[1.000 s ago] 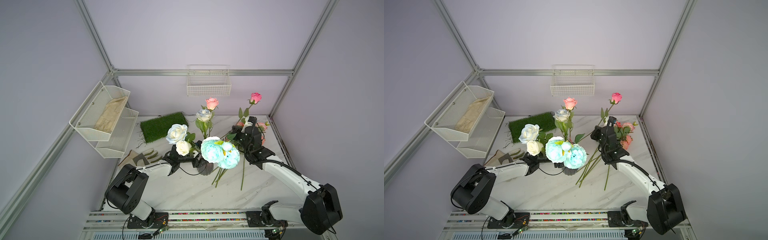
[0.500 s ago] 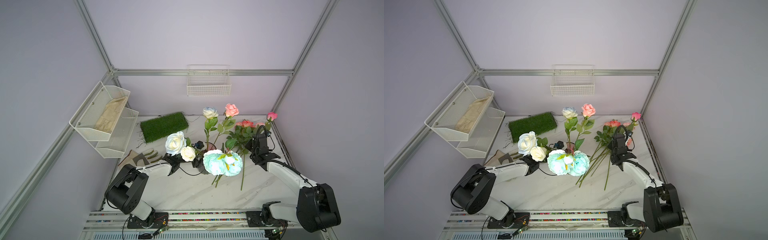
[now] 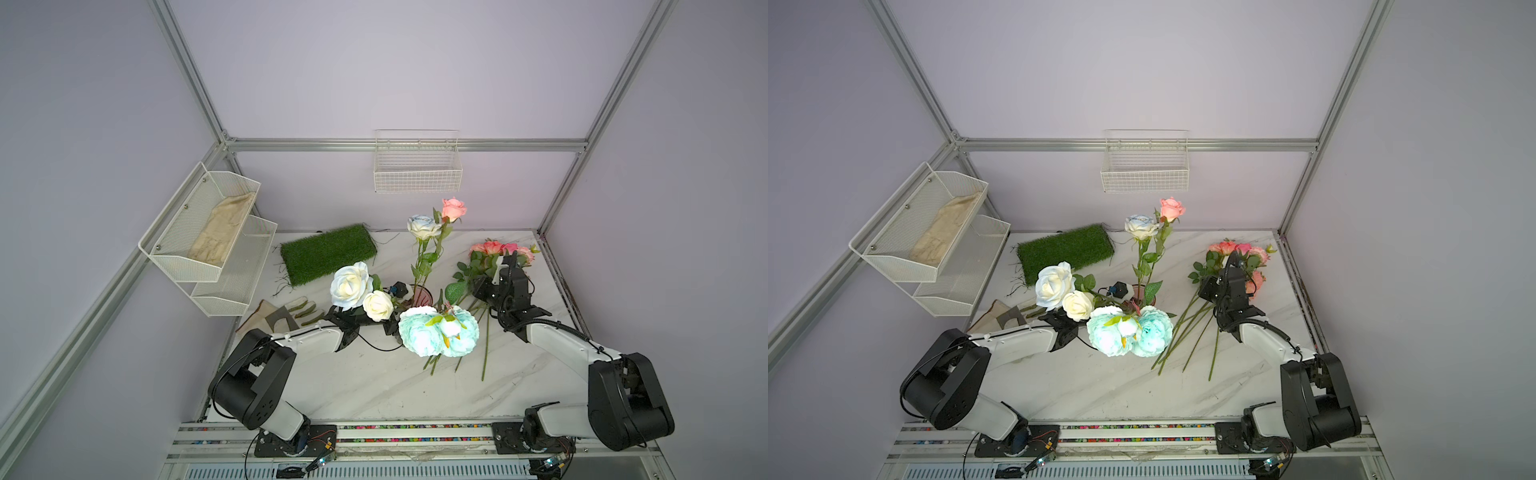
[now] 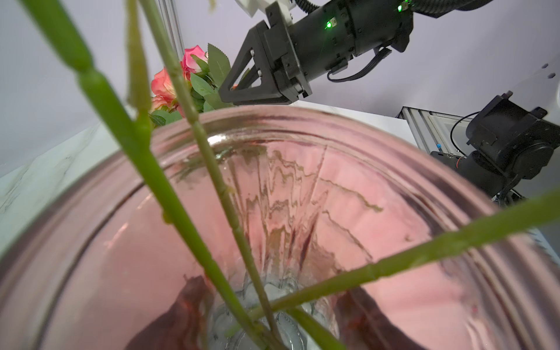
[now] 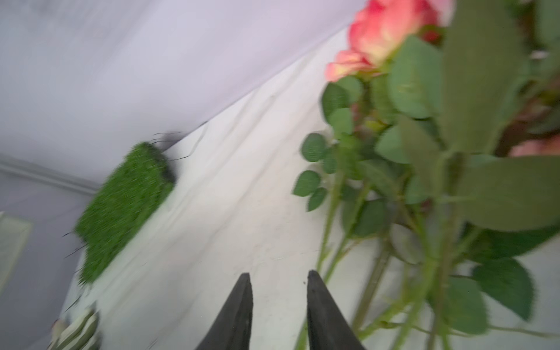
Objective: Pick out pink flowers from the vase
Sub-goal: Place the flower at the center of the board, then pick up the flower from the vase.
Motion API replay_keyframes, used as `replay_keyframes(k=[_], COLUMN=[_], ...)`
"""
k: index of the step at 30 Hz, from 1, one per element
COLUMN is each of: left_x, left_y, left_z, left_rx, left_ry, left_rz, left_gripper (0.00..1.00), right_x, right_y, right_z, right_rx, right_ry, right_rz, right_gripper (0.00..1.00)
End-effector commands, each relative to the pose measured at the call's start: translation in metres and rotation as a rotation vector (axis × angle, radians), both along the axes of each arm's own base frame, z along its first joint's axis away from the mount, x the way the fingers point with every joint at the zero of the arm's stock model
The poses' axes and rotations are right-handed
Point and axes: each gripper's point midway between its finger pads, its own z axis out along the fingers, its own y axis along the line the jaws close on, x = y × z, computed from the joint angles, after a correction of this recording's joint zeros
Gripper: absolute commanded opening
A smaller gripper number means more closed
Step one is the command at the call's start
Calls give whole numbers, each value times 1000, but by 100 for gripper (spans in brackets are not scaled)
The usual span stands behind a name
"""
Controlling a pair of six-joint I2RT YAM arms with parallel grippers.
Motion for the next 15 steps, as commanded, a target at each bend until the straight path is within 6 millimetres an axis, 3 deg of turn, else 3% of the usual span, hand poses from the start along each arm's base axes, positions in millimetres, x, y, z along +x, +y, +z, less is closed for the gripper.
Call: replay_keyframes(k=[1,4,7,15], left_x=[-14,-14,-13,-12], left_y=[18,17,16,15], left_z=[-56,-57,-57,-59], left_rx=[127,127,126,128], left_ry=[213,220,224,236], left_rz=[60,59,56,52], left_gripper=[0,0,0,0], right_x=[-19,-36,-49,-68], right_y=[66,98,114,132], right_z=[63,79,89,106], right_rx=[71,121,163,183], right_ry=[-238,-275,-299,-320], right_rz=[310,467,558,682], right_gripper=[33,33,33,32])
